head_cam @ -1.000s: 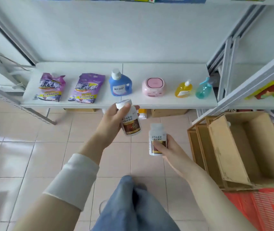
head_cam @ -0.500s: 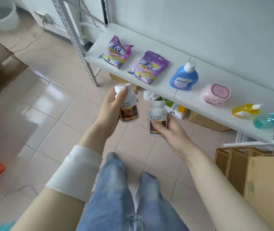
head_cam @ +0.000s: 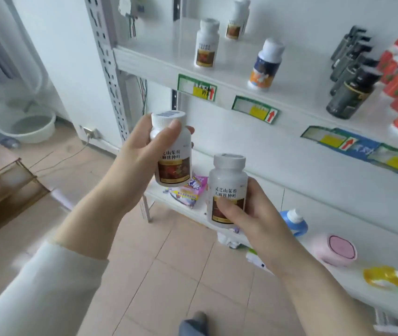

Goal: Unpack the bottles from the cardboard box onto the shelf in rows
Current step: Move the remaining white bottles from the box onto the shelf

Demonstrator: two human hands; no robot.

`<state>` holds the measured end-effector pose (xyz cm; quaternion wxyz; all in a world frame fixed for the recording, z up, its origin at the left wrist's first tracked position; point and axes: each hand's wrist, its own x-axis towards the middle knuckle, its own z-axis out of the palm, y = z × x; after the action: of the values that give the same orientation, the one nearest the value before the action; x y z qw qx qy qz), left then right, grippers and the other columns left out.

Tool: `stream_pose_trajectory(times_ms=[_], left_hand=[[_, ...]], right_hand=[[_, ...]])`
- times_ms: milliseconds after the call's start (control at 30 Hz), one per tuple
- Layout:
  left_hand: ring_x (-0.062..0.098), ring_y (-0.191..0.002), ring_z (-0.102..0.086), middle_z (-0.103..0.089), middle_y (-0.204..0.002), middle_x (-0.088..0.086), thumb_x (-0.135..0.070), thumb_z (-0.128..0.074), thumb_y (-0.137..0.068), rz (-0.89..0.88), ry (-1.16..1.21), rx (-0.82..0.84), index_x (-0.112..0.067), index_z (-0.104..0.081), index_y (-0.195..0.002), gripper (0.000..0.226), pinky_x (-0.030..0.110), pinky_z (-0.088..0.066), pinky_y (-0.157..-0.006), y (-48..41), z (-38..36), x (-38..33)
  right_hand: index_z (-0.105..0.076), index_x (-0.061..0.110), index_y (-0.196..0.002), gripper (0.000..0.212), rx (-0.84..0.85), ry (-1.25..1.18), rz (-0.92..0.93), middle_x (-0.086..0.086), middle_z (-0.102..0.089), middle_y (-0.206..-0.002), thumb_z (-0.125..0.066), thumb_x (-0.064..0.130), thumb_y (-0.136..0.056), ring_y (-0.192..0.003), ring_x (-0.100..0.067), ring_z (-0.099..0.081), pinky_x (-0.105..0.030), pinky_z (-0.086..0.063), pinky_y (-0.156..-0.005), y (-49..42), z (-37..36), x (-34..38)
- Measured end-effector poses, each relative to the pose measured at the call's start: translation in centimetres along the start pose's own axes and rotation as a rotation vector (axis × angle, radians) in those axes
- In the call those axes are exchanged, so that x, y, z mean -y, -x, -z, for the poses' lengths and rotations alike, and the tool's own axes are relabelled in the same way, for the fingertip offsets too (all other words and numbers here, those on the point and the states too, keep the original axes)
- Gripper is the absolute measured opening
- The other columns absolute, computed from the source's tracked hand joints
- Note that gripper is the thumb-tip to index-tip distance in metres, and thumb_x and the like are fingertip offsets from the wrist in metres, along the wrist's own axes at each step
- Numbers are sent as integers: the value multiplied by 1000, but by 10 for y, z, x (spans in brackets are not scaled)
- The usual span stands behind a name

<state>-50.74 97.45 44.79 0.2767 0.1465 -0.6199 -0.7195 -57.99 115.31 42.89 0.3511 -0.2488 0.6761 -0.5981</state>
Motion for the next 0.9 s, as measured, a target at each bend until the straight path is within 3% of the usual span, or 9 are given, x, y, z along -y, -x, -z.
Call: stream_pose_trajectory(times_ms=[133,267,333,400,500,633,700,800,900], left_hand=[[17,-97,-66,-69,-102,3,-37,-53,-80,-103,-53,69,-23,-55,-100,25,35,-54,-87,-80,-4,-45],[9,-94,-67,-68,-105,3,-28,-50,-94,-138,-107,169,-15,-49,-112,22,25,-56,-81,-149,-17,-76],[15,-100,-66,-66,-111,8,-26,-47,-95,-149,-130,190,-14,-48,-111,20,32,-55,-88,-181,-23,-89],[23,-106,-64,-62,-118,16,-28,-48,-95,-153,-160,208,-15,-48,-111,20,40,-52,-94,-212,-25,-99],[25,-107,-62,-57,-124,21,-30,-51,-94,-152,-180,266,-17,-48,-110,21,40,-50,-96,-260,-25,-110],[13,-94,-65,-64,-106,8,-31,-52,-93,-145,-169,315,-16,-49,-108,21,30,-54,-84,-315,-27,-114],[10,-88,-66,-64,-97,3,-30,-52,-93,-137,-182,366,-15,-49,-108,22,25,-54,-76,-347,-27,-112],[14,-92,-66,-63,-108,11,-27,-53,-93,-78,-193,454,-10,-48,-119,31,22,-55,-72,-392,-25,-102],[16,-95,-65,-63,-113,13,-27,-58,-91,-31,-256,530,-10,-50,-122,36,23,-54,-74,-431,-23,-86]], right_hand=[[-52,26,-111,43,-52,-19,108,11,-72,-99,-63,27,-69,-93,-2,-68,-20,-52,-81,-48,13,54],[-53,26,-108,48,-100,1,196,3,-69,-106,-74,24,-65,-97,-4,-66,-25,-50,-87,-91,29,110],[-52,25,-108,57,-130,0,235,-1,-68,-108,-81,27,-59,-98,-8,-66,-27,-48,-92,-111,36,137],[-51,23,-112,62,-162,20,257,0,-68,-108,-69,33,-54,-99,-9,-65,-31,-47,-95,-132,43,159],[-49,23,-119,71,-196,115,270,3,-69,-108,-67,39,-52,-103,-12,-65,-39,-46,-100,-169,52,187],[-47,21,-123,75,-222,202,269,2,-69,-109,-70,37,-54,-104,-12,-64,-30,-47,-91,-212,61,211],[-44,20,-125,67,-238,241,268,0,-68,-112,-73,26,-64,-107,-15,-63,-35,-46,-97,-239,66,222],[-40,19,-129,65,-262,303,226,-3,-65,-115,-73,14,-73,-107,-15,-63,-41,-46,-100,-279,73,233],[-38,21,-129,67,-288,373,171,-1,-64,-115,-74,14,-74,-107,-11,-61,-34,-46,-99,-314,77,237]])
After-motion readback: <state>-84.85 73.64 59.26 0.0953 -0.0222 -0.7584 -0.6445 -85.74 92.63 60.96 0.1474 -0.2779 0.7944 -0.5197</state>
